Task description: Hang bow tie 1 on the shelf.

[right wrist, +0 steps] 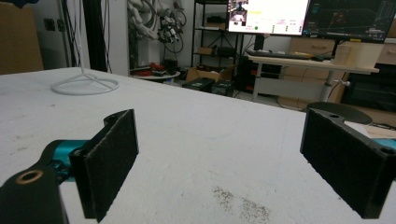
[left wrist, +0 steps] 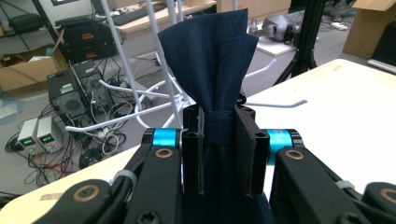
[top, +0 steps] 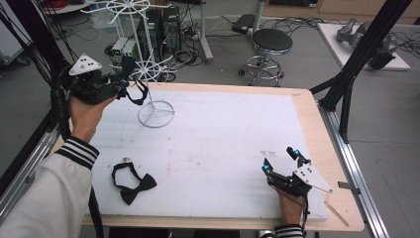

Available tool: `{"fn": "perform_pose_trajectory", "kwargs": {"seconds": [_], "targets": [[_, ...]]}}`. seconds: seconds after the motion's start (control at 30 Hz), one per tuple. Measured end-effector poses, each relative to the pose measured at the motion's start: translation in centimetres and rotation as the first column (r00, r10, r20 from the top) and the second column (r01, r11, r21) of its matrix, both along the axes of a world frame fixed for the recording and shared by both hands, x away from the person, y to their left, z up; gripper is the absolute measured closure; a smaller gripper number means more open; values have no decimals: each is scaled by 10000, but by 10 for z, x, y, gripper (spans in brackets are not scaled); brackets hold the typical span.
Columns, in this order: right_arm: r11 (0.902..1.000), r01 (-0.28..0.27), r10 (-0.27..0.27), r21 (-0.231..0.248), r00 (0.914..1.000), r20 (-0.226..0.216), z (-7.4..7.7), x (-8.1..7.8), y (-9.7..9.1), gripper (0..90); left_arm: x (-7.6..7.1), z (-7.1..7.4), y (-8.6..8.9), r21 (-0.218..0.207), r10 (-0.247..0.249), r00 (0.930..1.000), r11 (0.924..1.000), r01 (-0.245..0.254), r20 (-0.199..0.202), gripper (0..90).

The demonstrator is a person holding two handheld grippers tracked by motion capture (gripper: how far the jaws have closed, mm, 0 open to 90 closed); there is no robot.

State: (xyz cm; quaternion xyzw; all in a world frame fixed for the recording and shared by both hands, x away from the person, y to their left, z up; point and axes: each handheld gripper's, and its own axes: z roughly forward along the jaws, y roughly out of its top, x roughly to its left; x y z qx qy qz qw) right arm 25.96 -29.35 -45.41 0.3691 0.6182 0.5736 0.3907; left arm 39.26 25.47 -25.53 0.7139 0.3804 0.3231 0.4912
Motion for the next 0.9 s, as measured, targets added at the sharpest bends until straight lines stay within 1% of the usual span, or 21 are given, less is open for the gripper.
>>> {"fn": "perform_pose_trajectory", "kwargs": {"seconds": [0.2, 0.23, 0.3, 0.37, 0.4, 0.43, 0.47, 0.5, 0.73, 0.77, 0.87, 0.9], "targets": [[10000, -2, 2, -7, 10000, 3, 0, 0, 0, 107, 2, 0, -1, -10, 68, 10000, 10000, -68, -9, 739], [10000, -16, 16, 49, 10000, -83, 0, -1, 1, 108, 2, 0, -1, 30, 54, 10000, 10000, -54, -13, 739], [10000, 1, -1, 59, 9999, -105, 0, -1, 1, 108, 4, 1, -2, -18, 88, 10000, 10000, -88, -21, 739], [10000, -13, 13, 55, 10000, -91, 0, -1, 1, 108, 5, 1, -3, 32, 86, 10000, 10000, -86, -34, 739], [10000, 6, -6, -14, 10000, 8, 0, 0, 0, 108, 5, 1, -4, -70, 115, 9999, 9999, -115, -7, 738], [10000, -19, 19, 52, 10000, -86, 0, -1, 1, 108, 5, 1, -4, 8, 114, 9999, 9999, -114, -36, 739], [10000, -22, 23, 51, 10000, -87, 0, -1, 1, 107, 6, 1, -4, 64, 99, 9999, 9999, -99, -45, 738], [10000, 3, -3, -9, 10000, 5, 0, 0, 0, 108, 6, 1, -5, 65, 81, 10000, 9999, -81, -43, 738], [10000, -3, 3, -3, 10000, -1, 0, 0, 0, 108, 8, 0, -5, 129, 165, 9998, 9998, -163, -98, 736], [10000, -26, 27, 55, 10000, -87, 0, -1, 1, 108, 9, 0, -6, 144, 188, 9998, 9997, -186, -118, 736], [10000, -16, 16, 64, 9999, -118, 0, -1, 1, 108, 10, 0, -6, 194, 201, 9997, 9996, -199, -135, 734], [10000, 4, -4, 5, 10000, -60, 0, -1, 0, 108, 10, 1, -7, 178, 252, 9996, 9995, -250, -112, 733]]}}
